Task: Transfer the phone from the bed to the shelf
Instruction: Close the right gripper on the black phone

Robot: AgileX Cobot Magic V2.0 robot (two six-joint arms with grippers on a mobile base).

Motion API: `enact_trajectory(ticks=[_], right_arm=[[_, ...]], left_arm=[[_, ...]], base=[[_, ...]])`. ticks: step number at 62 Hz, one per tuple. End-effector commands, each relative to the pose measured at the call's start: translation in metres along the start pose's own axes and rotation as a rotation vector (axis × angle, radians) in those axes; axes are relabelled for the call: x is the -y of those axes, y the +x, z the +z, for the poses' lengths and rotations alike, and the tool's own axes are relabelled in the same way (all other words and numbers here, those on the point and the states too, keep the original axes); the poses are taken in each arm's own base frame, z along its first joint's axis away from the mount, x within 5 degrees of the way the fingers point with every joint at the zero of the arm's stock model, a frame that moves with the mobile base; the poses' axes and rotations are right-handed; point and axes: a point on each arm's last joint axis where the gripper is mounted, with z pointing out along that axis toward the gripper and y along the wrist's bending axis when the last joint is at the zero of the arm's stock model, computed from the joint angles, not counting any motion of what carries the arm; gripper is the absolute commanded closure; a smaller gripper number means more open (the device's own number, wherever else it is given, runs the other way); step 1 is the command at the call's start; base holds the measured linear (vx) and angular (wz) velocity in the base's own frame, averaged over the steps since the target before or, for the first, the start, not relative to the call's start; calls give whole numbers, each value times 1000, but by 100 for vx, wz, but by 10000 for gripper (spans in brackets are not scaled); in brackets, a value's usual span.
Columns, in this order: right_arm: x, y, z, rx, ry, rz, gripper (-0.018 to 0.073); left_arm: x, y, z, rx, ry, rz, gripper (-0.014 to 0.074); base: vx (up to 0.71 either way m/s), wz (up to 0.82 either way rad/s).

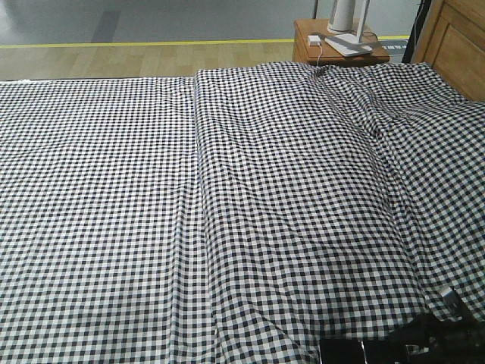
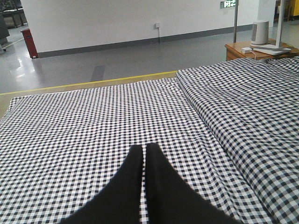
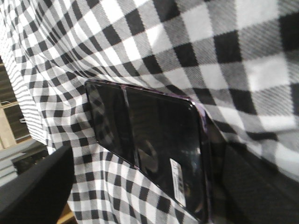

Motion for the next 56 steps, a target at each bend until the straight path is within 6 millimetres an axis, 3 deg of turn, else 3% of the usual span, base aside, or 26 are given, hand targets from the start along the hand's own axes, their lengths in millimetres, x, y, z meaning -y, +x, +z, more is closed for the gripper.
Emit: enact_trajectory(ticks=[1,20,40,56], right_arm=[[-14,-6,-11,27,-81,-38,-42],[-15,-6,0,32,-117,-41,-36],[-39,-17,27,-57,-92,-160,-35],[-43,-19,29,-69,-117,-168,22]], left_arm=[[-2,-14,-3,107,-10,-14,595],[-2,-14,-3,107,-10,-14,595],[-2,-14,-3,107,-10,-14,595],[-2,-14,-3,107,-10,-14,595]], base=[[0,0],[0,0],[0,0],[0,0]])
